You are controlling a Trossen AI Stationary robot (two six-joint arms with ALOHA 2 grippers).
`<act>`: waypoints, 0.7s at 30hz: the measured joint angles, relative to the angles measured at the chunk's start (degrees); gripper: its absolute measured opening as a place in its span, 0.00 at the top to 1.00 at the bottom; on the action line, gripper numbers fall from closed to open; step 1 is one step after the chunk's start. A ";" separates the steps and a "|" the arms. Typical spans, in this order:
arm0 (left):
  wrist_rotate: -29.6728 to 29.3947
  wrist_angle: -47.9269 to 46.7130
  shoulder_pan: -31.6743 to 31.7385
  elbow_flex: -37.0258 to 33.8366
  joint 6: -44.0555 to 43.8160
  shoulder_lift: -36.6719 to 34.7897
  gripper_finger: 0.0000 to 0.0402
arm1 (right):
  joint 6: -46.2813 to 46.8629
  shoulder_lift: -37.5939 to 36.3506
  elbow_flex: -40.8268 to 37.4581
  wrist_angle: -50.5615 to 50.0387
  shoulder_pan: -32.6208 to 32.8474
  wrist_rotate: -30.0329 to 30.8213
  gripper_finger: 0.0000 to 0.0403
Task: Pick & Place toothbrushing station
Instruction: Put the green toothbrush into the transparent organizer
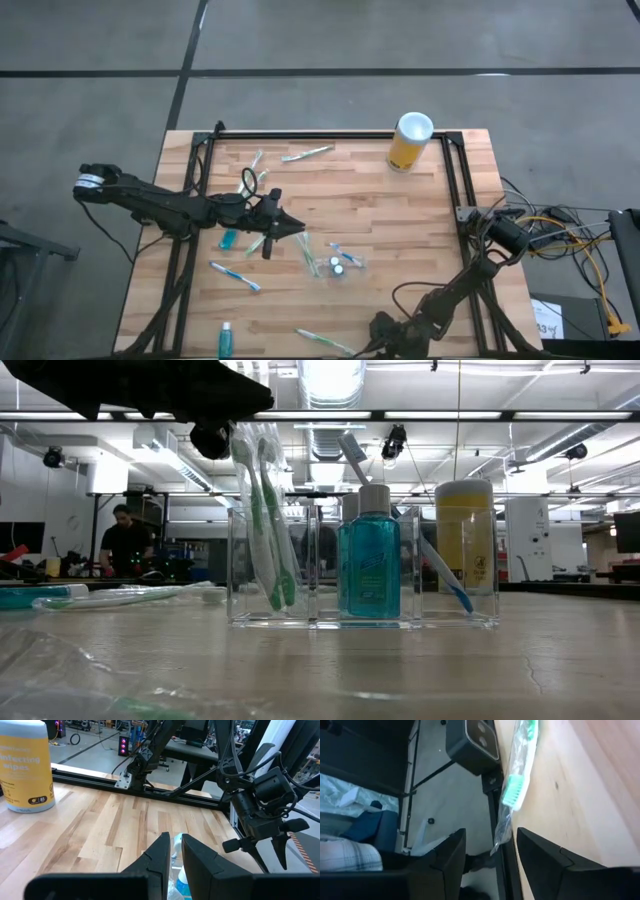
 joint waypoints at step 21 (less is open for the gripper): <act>0.00 0.00 0.00 0.00 0.00 0.00 0.87 | 4.48 0.00 0.00 -2.63 -1.02 -3.04 0.74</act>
